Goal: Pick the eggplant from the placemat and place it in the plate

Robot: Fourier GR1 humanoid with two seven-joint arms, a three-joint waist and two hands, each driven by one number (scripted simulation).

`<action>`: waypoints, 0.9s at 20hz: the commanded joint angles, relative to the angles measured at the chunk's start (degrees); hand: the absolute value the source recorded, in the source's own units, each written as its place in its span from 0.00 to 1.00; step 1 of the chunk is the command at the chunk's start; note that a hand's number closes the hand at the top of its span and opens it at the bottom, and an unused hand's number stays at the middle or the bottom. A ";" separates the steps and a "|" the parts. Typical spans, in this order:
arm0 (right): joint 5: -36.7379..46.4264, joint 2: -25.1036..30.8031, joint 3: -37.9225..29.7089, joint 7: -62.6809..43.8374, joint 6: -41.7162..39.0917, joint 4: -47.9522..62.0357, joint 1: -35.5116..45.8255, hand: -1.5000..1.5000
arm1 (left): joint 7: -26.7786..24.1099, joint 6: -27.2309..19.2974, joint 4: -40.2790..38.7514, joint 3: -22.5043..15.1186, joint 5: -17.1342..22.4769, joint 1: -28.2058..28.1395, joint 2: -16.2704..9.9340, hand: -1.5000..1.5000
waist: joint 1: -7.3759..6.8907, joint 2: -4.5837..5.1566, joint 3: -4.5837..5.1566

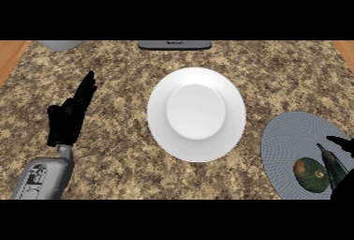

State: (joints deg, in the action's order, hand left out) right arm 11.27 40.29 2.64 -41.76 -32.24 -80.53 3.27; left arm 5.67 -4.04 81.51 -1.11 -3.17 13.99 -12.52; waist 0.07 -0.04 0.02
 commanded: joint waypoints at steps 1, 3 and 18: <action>4.09 -1.49 -1.95 4.37 -1.23 0.84 -2.46 0.00 | -0.19 1.58 1.43 0.80 -0.39 -2.15 0.30 0.50 | 0.02 0.00 -0.02; 7.77 -3.10 -0.10 8.02 4.74 1.28 -1.47 1.00 | 5.00 -0.60 0.26 0.57 -1.15 4.52 1.16 0.50 | 0.22 0.03 -0.05; 22.39 -2.30 -0.29 28.46 14.73 2.25 2.23 1.00 | -1.29 1.42 -1.00 1.20 -2.76 -0.20 2.23 0.50 | -0.30 0.12 -0.07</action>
State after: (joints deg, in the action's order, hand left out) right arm 29.24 38.19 -0.57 -19.98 -22.18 -76.13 4.11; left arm 5.87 -1.98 81.72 0.87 -4.77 14.40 -11.12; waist -0.05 -0.12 0.22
